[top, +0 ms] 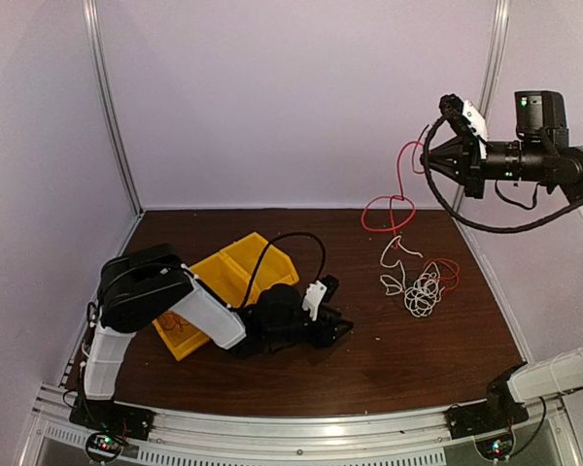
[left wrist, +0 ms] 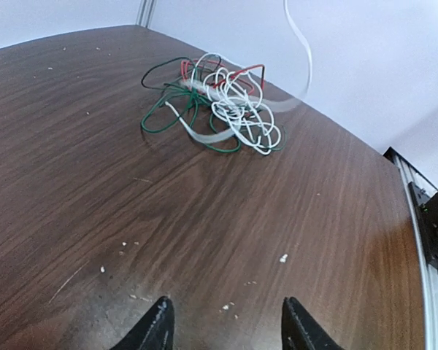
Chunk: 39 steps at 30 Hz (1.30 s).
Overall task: Untangle the cables
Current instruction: Untie one of the twisted cables from the twisted cables.
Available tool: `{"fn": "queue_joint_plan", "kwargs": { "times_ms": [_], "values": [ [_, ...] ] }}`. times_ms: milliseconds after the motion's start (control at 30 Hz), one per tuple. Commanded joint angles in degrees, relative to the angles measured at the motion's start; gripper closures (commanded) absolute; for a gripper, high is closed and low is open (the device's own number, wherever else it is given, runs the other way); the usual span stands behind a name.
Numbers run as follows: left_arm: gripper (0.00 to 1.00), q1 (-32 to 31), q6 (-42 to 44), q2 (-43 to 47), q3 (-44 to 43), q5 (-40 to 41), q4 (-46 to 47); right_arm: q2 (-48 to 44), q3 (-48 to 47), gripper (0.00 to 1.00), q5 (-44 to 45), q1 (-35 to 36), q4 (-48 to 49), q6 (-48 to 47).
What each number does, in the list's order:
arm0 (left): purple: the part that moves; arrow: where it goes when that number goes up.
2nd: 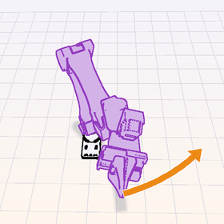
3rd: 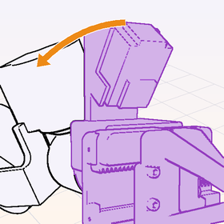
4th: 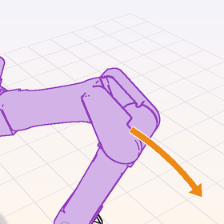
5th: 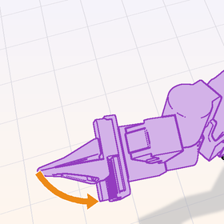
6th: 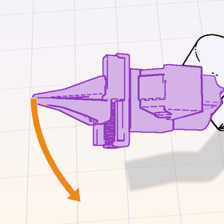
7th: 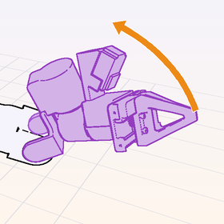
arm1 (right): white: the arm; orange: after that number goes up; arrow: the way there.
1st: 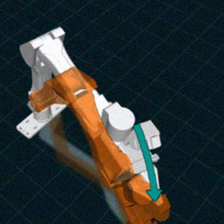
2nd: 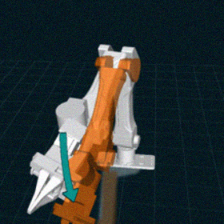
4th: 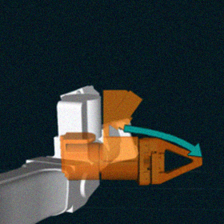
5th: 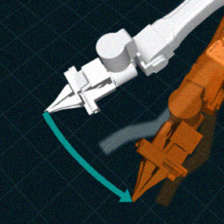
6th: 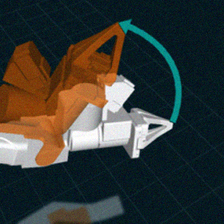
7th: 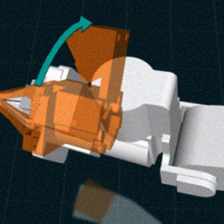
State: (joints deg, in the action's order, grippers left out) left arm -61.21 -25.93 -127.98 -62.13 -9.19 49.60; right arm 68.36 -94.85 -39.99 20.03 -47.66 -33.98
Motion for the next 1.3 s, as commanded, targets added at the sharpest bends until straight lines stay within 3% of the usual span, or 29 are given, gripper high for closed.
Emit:
{"fn": "queue_joint_plan", "kwargs": {
  "times_ms": [0,233,400,833,1100,1267],
  "values": [
    [0.48,-0.7,-0.9,8.3,5.7,3.0,12.2,-0.5,2.6,1.00,-0.6,-0.3,2.8,1.9],
    [0.47,-0.8,1.6,12.6,6.9,4.9,7.2,-3.4,12.7,1.00,-0.1,-0.3,6.7,4.1],
    [0.45,-0.8,1.7,9.0,5.6,2.9,12.9,-5.0,18.1,1.00,-2.5,-0.4,9.2,5.9],
    [0.45,-0.9,1.1,-4.1,-11.6,-1.9,11.2,-6.9,15.7,1.00,-9.0,-1.4,7.1,6.5],
    [0.47,-0.7,-1.3,-7.0,-15.6,6.8,10.5,-7.6,14.4,1.00,-12.0,-1.5,5.9,6.8],
    [0.51,-0.1,-5.0,-9.8,-17.8,0.0,16.9,-8.0,15.1,0.99,-12.3,-1.6,6.0,6.7]
  ]
}}
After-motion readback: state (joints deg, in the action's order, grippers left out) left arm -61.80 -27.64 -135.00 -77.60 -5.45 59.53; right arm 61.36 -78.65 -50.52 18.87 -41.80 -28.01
